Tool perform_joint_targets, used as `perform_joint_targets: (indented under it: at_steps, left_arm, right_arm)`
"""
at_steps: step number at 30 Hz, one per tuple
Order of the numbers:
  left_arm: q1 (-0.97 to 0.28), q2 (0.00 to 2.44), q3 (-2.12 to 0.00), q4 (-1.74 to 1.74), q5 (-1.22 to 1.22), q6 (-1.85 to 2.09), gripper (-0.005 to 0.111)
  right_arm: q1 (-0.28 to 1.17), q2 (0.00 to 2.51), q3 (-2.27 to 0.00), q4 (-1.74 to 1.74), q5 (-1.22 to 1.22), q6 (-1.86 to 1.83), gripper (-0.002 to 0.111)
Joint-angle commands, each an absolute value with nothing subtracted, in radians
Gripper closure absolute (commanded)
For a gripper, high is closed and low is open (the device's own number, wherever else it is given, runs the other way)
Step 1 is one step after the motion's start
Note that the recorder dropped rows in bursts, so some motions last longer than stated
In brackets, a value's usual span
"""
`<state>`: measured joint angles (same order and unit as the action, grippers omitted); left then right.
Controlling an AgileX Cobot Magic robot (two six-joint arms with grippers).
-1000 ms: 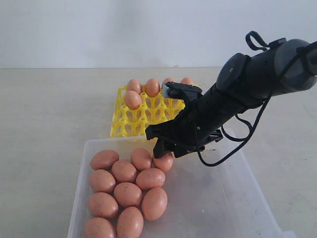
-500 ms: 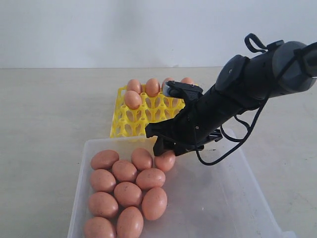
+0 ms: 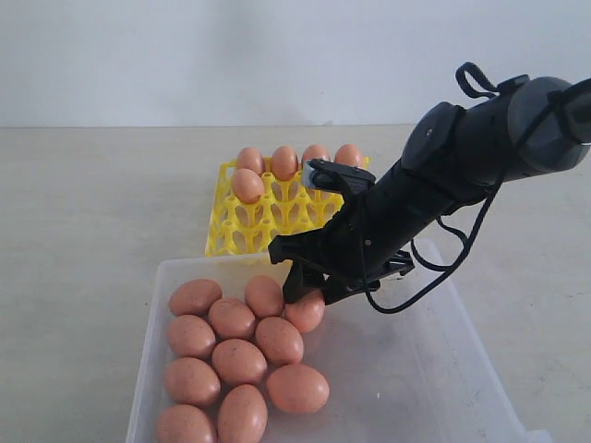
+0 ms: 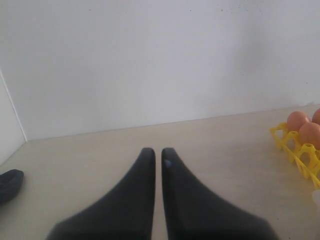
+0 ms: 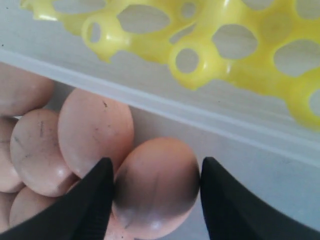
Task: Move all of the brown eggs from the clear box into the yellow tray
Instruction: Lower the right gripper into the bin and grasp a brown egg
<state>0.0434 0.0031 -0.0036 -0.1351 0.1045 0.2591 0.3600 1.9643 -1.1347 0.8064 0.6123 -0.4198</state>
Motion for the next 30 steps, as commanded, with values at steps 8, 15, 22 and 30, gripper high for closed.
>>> perform_joint_targets:
  at_steps: [8, 15, 22, 30]
  left_arm:
    - [0.037, 0.000, 0.000, -0.138, 0.101, 0.262, 0.103]
    - [0.037, 0.000, 0.000, -0.138, 0.101, 0.262, 0.103]
    - [0.037, 0.000, 0.000, -0.138, 0.101, 0.262, 0.103]
    - [0.037, 0.000, 0.000, -0.138, 0.099, 0.262, 0.103]
  right_arm:
    - [0.358, 1.967, -1.141, 0.802, 0.620, -0.444, 0.064]
    - [0.358, 1.967, -1.141, 0.800, 0.613, -0.463, 0.064]
    - [0.358, 1.967, -1.141, 0.798, 0.651, -0.466, 0.063]
    - [0.358, 1.967, -1.141, 0.796, 0.620, -0.530, 0.037]
